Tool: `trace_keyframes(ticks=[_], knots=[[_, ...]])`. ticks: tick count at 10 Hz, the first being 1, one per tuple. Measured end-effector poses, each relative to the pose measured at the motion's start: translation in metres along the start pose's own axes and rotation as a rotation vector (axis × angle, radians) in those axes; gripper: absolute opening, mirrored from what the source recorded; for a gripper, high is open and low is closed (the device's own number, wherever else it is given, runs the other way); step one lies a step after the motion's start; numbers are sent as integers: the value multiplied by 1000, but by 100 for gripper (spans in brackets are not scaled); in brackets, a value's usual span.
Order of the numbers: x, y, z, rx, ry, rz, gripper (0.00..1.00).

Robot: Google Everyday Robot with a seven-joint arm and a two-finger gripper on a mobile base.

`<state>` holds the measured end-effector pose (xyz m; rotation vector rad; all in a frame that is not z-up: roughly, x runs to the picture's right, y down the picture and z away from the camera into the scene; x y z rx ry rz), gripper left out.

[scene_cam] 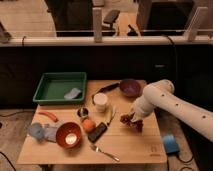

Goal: Place grapes in paper cup

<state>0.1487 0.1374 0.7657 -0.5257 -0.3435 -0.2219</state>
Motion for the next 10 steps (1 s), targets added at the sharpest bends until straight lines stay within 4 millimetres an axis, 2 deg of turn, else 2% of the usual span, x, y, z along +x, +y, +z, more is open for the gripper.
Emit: trace_keyframes(ticks=[5, 10], knots=[[-20, -35, -22, 17, -3, -24, 4], [-29, -58, -31, 12, -13, -57, 4]])
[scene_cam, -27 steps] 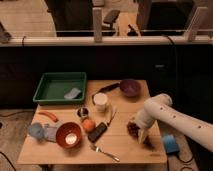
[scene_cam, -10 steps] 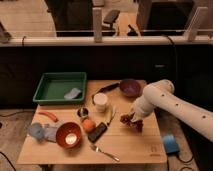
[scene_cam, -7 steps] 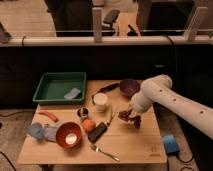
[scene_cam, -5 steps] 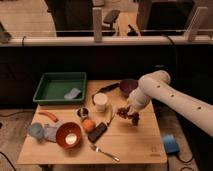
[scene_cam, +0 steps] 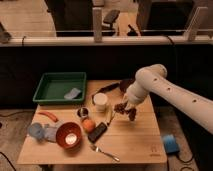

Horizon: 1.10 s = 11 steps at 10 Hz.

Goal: Place grapes in paper cup

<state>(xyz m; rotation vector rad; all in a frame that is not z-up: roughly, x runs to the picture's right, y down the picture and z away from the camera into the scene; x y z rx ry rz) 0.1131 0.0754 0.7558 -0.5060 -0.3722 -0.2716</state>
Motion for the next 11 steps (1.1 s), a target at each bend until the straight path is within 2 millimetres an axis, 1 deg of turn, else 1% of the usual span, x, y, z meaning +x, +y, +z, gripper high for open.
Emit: trace_keyframes(ticks=[6, 8, 11], knots=[[-13, -24, -8, 0, -11, -56, 4], [-21, -37, -10, 1, -13, -86, 4], [-25, -49, -14, 3, -13, -117, 4]])
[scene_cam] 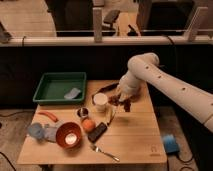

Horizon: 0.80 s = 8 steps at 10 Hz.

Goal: Place grapes in paper cup

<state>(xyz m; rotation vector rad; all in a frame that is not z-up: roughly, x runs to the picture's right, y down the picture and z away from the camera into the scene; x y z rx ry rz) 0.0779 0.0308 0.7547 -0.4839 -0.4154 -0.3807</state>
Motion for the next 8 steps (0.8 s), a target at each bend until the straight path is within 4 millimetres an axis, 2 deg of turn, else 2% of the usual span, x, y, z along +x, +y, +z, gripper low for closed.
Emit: trace_keyframes(ticks=[2, 8], knots=[[-7, -15, -1, 2, 0, -24, 4], [-5, -38, 1, -3, 4, -47, 4]])
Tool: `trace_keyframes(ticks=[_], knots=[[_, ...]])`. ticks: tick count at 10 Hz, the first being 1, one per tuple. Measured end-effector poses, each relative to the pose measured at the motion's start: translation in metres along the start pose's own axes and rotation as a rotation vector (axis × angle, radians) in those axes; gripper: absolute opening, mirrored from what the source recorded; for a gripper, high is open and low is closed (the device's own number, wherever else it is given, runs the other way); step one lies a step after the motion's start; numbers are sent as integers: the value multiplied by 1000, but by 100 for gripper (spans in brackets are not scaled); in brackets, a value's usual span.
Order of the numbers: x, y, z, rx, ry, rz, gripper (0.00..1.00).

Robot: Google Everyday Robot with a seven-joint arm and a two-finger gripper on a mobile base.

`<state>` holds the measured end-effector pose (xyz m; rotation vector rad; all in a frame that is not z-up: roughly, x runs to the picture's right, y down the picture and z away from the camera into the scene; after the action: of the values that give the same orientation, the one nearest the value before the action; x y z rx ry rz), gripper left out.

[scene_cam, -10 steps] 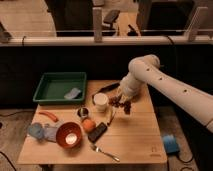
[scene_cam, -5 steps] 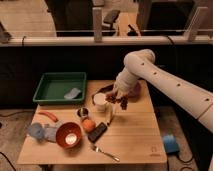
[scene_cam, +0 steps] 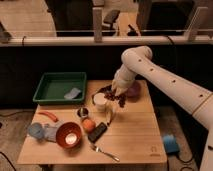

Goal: Place grapes in paper cup

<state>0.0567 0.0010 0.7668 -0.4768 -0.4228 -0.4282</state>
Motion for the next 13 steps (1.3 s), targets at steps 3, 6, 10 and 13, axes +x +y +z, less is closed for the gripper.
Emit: trace_keyframes(ticks=[3, 6, 10, 13], knots=[[-2, -14, 6, -7, -3, -16, 4], [-3, -25, 16, -20, -11, -31, 4], [-5, -36, 25, -39, -21, -51, 4], [-7, -41, 32, -53, -27, -66, 4]])
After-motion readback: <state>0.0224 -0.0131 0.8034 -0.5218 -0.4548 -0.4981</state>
